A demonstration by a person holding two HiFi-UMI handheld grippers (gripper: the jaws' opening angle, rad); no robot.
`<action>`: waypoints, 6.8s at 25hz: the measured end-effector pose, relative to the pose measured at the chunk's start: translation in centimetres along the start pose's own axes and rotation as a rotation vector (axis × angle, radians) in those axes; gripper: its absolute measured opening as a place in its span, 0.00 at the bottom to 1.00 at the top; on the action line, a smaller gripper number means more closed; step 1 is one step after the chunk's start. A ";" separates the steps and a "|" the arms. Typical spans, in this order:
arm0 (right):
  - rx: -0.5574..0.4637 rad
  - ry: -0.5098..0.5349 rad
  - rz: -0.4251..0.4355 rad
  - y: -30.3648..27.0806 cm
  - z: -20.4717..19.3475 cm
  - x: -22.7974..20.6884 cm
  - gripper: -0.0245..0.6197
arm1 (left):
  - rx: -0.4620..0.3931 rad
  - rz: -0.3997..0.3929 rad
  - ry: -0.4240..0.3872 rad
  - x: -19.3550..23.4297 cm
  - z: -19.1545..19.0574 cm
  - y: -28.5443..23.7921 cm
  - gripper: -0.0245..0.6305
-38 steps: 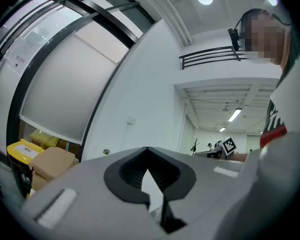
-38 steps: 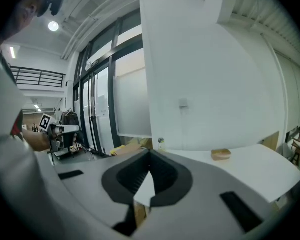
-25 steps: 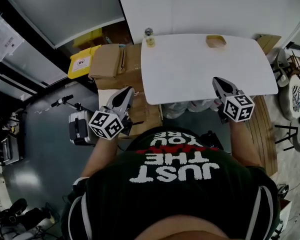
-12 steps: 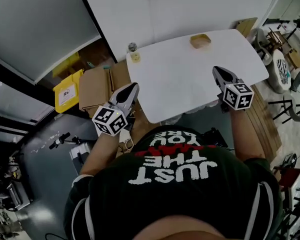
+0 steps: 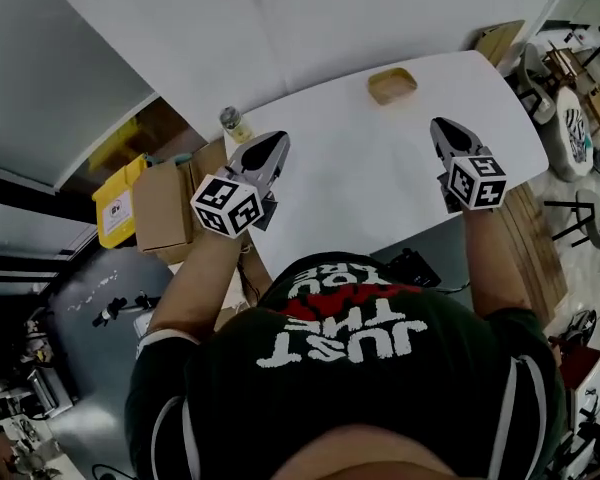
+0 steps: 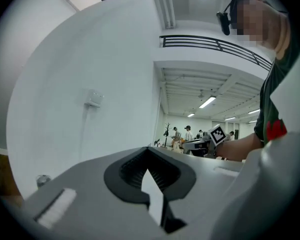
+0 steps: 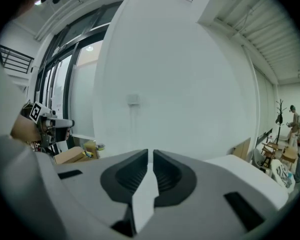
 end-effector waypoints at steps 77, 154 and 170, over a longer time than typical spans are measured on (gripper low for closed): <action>-0.093 -0.944 0.205 -19.1 -9.3 -24.7 0.08 | 0.127 -0.126 0.147 6.8 -9.8 -36.2 0.03; -0.705 -0.364 0.128 14.9 21.9 13.4 0.08 | -0.277 -0.229 -0.059 -5.7 18.4 11.9 0.03; -0.691 -0.371 0.132 14.6 21.7 13.3 0.08 | -0.275 -0.232 -0.054 -5.7 18.5 11.9 0.03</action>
Point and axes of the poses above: the fingertips, and each gripper's own axes: y backward along the fingers, x to its left, z out of its top, the point moved 8 cm from there along y, backward along the fingers, and after that the axes turned 7 degrees about z, right-handed, at the moved point
